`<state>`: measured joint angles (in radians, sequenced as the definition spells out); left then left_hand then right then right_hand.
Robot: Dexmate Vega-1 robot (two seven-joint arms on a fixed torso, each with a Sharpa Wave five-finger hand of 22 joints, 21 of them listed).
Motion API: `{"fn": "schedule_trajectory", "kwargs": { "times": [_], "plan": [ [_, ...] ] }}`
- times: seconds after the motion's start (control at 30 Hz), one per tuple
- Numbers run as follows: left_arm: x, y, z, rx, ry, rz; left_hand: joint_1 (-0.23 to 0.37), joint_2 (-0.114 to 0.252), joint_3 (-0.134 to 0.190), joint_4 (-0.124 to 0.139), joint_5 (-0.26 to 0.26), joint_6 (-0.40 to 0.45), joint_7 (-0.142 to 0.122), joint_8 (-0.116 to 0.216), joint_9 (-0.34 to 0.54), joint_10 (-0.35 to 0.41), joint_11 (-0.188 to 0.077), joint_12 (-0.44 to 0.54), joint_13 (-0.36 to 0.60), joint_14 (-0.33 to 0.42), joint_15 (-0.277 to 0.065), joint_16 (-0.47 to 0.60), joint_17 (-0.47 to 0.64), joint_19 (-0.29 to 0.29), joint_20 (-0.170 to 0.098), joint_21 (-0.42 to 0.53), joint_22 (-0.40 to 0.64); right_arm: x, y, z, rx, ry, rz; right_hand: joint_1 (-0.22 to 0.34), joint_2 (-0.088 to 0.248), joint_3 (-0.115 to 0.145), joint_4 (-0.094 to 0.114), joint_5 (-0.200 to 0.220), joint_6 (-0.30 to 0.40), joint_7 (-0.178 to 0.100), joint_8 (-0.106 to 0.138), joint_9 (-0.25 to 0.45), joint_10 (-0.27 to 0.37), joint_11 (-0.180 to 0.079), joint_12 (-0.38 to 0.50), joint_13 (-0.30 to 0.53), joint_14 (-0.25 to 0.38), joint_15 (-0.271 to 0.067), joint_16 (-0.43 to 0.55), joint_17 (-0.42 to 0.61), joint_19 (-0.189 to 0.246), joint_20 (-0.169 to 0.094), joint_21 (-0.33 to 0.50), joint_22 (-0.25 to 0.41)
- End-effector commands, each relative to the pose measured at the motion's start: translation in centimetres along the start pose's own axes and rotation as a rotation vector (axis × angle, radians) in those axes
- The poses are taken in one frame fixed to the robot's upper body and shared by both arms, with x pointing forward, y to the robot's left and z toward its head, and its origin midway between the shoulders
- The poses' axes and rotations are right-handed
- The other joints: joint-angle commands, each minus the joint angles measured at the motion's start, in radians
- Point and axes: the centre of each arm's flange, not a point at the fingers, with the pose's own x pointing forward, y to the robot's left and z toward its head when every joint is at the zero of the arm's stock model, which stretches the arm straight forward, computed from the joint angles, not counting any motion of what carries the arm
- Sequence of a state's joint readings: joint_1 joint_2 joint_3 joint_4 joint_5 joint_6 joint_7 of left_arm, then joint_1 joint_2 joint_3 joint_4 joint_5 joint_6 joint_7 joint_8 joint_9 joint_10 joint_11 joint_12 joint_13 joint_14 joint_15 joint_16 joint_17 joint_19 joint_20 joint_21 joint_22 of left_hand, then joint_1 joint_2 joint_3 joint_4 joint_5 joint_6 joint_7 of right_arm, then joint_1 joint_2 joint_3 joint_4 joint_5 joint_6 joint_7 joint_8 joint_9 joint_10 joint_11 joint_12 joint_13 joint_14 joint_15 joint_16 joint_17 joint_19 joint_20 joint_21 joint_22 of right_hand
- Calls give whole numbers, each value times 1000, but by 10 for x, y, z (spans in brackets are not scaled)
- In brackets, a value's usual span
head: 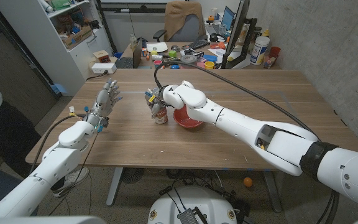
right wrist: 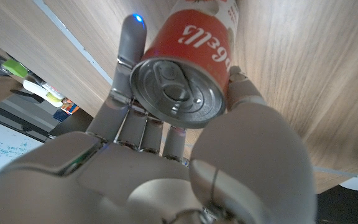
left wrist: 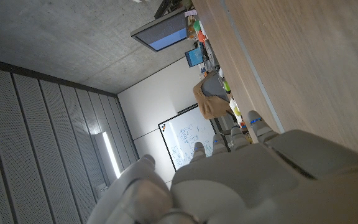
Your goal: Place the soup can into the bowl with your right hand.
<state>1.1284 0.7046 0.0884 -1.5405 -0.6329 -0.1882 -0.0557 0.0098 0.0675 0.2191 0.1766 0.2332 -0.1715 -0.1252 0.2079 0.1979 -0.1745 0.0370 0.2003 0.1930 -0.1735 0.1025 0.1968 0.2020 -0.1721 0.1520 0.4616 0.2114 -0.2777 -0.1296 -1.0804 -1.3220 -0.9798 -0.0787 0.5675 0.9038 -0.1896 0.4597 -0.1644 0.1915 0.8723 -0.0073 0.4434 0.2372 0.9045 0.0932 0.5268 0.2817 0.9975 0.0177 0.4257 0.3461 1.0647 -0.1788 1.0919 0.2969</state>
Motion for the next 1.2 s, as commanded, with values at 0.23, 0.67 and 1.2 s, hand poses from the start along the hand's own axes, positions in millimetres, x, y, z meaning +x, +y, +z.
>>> {"fn": "schedule_trajectory", "kwargs": {
  "times": [0.23, 0.67, 1.2],
  "plan": [
    [13, -7, 2, 11, 6, -32, -2, 28, -8, -2, 7, -234, 0, -3, 2, -200, 5, 4, 4, -196, 4, -1, 4, -140, 8, -3, 4, -19, -28, -12, 33, -127, -202, 367, 341, -9, 6, 4, 18, 9, -9, 3, 124, -79, 18, 18, 405, -246, 22, 10, 13, -50, 15, -3],
    [10, -8, 4, 17, 0, -31, -1, 24, -13, -3, 9, -237, 0, -4, 2, -202, 7, 4, 4, -200, 2, -1, 4, -142, 7, -4, 4, -30, -48, -11, -34, -116, -260, 380, 340, -17, 9, 4, 23, 10, -14, 6, 133, -82, 27, 26, 405, -245, 31, 13, 14, -49, 23, -8],
    [10, -8, 6, 21, -9, -34, 0, 22, -19, -4, 10, -239, -1, -4, 2, -204, 9, 5, 4, -203, 0, -1, 4, -144, 8, -6, 5, -40, -66, -21, -90, -61, -287, 391, 337, -31, 16, 4, 31, 8, -21, 10, 136, -87, 33, 32, 402, -245, 39, 13, 11, -49, 33, -15]
  ]
}}
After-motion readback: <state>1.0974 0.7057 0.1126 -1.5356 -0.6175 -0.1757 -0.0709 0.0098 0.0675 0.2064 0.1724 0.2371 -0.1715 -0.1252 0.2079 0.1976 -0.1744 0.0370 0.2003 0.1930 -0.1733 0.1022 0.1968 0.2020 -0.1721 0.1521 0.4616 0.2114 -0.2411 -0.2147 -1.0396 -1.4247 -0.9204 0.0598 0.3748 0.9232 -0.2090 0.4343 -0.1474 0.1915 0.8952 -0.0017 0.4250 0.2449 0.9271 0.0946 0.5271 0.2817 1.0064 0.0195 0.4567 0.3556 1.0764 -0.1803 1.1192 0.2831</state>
